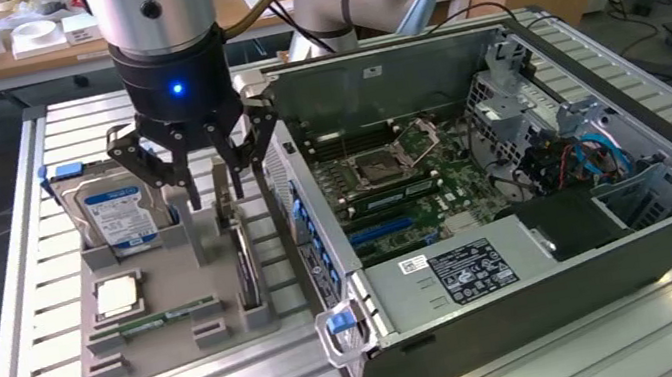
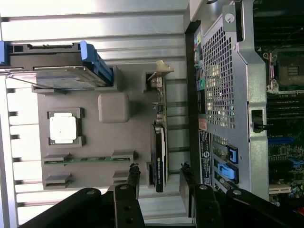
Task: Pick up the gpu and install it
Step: 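Pick up the gpu and move the gpu toward the slot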
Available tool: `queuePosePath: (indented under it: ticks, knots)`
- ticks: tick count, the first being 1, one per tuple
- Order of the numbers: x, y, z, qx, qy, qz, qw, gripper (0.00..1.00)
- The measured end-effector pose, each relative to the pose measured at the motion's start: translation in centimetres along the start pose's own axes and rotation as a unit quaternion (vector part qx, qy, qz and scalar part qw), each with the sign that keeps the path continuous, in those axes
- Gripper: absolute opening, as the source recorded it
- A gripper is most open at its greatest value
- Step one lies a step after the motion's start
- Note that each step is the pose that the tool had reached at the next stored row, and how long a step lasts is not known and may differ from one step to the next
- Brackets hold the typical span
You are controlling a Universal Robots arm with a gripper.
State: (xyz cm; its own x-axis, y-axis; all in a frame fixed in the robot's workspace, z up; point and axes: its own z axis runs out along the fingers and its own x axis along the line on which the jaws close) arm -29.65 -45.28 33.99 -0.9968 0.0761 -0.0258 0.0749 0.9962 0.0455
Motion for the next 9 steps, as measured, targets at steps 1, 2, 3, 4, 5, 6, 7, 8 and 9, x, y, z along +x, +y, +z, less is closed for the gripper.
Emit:
queuePosePath:
  ticks: [1, 2, 3, 4, 5, 6, 7, 8, 9]
  knots:
    - [0.00, 0.00, 0.00, 0.0000, 0.0000, 0.000, 1.0000, 0.47]
    - [0.00, 0.00, 0.00, 0.0000, 0.0000, 0.000, 1.0000, 0.47]
    - [0.00, 0.00, 0.00, 0.0000, 0.0000, 0.000, 1.0000, 0.47]
    - [0.00, 0.00, 0.00, 0.0000, 0.0000, 0.000, 1.0000, 0.47]
    - [0.00, 0.00, 0.00, 0.0000, 0.0000, 0.000, 1.0000, 0.47]
    - [0.00, 0.00, 0.01, 0.0000, 0.0000, 0.000, 1.0000, 0.47]
    - [0.00, 0.00, 0.01, 0.0000, 0.0000, 0.000, 1.0000, 0.47]
    - [0.00, 0.00, 0.02, 0.0000, 0.0000, 0.000, 1.0000, 0.47]
    - [0.00, 0.00, 0.10, -0.0002, -0.0002, 0.000, 1.0000, 0.47]
